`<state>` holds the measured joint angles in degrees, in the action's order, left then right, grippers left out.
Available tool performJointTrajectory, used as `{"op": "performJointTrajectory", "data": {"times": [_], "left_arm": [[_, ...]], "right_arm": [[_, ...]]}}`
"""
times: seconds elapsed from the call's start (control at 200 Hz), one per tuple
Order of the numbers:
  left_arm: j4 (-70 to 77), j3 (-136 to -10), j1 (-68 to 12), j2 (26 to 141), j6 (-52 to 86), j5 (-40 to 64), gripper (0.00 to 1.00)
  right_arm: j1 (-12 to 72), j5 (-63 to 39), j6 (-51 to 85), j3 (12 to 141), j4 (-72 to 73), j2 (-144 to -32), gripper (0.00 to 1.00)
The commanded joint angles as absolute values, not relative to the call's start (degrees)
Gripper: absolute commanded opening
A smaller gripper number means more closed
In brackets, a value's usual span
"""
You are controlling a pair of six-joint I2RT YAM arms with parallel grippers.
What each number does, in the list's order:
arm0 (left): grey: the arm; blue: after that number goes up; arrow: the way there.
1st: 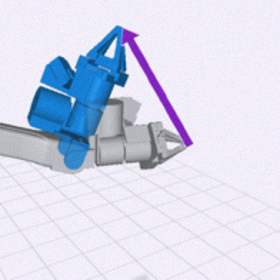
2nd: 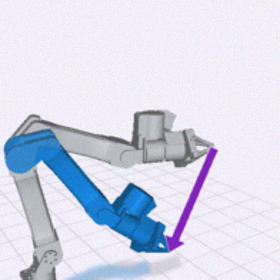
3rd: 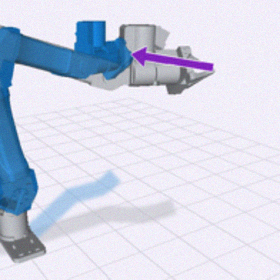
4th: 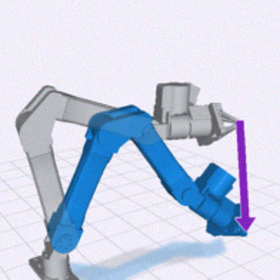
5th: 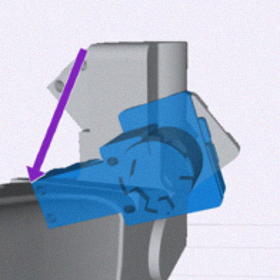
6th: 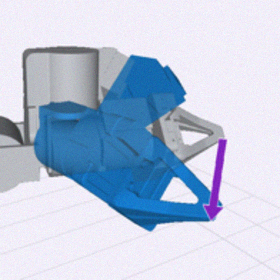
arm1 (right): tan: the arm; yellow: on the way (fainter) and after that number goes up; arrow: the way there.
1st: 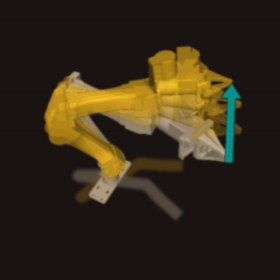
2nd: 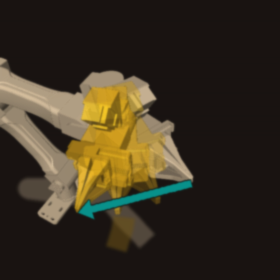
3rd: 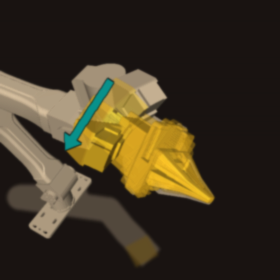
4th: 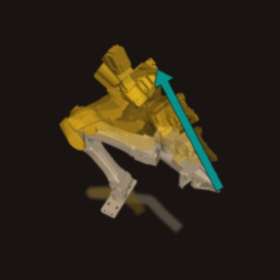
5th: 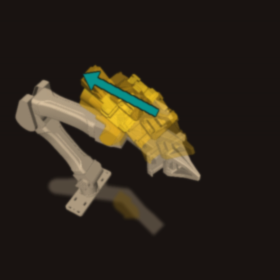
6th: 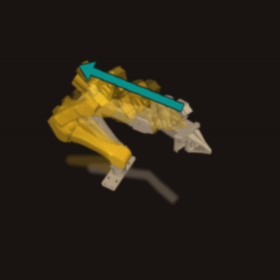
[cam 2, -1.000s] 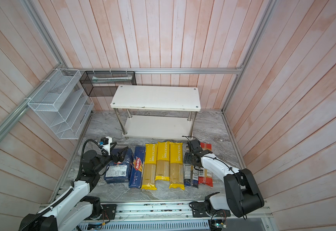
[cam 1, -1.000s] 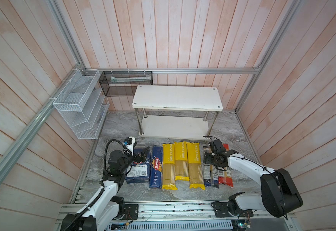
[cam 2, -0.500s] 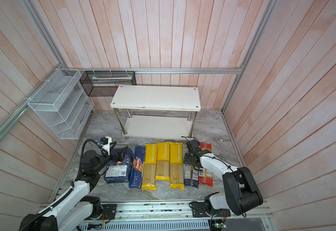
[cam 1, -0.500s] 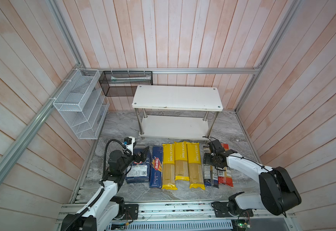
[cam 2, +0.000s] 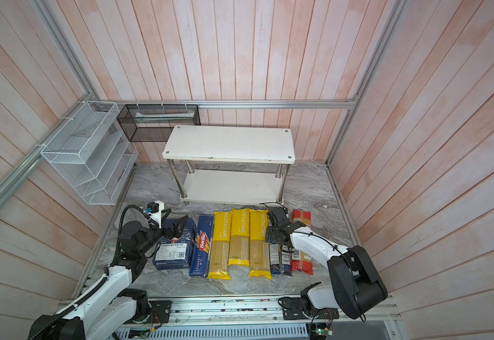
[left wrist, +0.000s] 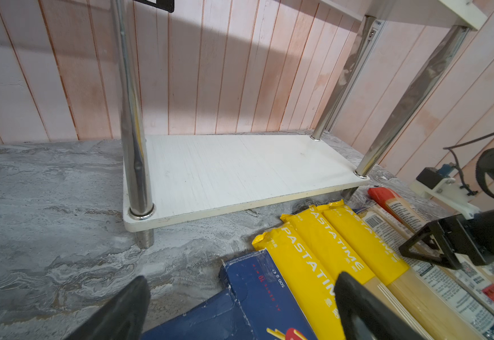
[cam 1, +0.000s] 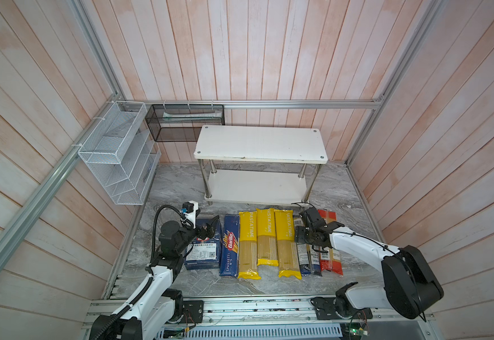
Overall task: Arrange pasta packages on shelves
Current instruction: Rotate the pasta bag at the middle-right of the table.
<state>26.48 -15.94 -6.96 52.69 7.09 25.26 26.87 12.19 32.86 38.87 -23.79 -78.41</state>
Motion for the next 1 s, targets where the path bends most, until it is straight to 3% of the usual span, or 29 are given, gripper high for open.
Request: {"op": "performJointTrajectory", "data": {"times": [0.0,0.37,0.995], "left_arm": [[27.7,-15.3,-6.6,52.4,6.8,26.3,1.00],[27.8,-15.2,-6.4,52.1,6.9,26.3,1.00],[27.7,-15.3,-6.3,52.5,7.4,25.7,1.00]], "right_arm": [[27.0,16.5,33.5,41.5,-28.3,-78.3,0.82],[27.1,12.3,27.4,41.7,-27.2,-79.8,0.93],[24.2,13.5,29.9,39.2,-27.1,-84.0,0.93]]}}
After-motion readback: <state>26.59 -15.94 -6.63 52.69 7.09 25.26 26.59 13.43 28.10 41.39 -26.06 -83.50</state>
